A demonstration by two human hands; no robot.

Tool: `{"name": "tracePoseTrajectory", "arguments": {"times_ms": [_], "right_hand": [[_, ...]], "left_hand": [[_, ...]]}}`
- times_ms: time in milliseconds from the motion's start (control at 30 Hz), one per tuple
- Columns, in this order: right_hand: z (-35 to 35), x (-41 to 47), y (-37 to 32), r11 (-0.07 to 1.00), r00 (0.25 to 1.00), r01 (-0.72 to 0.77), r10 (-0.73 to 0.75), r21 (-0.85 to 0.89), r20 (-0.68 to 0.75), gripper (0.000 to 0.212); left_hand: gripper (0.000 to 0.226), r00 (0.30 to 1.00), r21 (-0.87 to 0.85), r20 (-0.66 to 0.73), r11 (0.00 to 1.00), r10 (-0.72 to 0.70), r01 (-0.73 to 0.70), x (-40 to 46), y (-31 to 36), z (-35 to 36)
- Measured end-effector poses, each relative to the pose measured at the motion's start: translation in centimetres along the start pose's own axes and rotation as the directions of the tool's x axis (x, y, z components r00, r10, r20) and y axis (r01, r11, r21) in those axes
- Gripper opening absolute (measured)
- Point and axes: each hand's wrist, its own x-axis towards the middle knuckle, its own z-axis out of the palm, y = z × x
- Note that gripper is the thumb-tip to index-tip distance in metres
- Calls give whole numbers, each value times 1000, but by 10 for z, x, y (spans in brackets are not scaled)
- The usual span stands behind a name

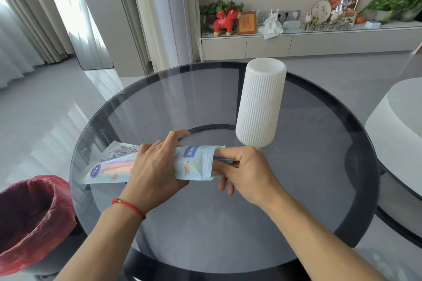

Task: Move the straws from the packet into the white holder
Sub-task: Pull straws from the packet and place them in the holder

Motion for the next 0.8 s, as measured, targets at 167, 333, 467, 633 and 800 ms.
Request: {"name": "tracePoseTrajectory", "arguments": {"times_ms": [167,333,467,633,800], "right_hand": [[-24,2,-6,984,996,-77,82,161,-28,20],[-69,-9,-16,941,982,-171,188,291,-30,16],[-87,-9,-18,805,958,-269,280,529,61,45],[-66,-5,-15,621,937,-275,344,734,60,83],[-2,-1,-13,675,935,-139,330,724,-129,57]], "left_hand": [[69,1000,69,3,997,-22,22,0,-5,-3],[48,998,139,25,989,-50,46,-3,-14,-6],[41,996,135,-11,987,-90,90,-3,-13,-6],[37,976,128,-133,974,-172,189,-2,-8,-2],[48,983,144,-146,981,-112,133,-7,12,11]]}}
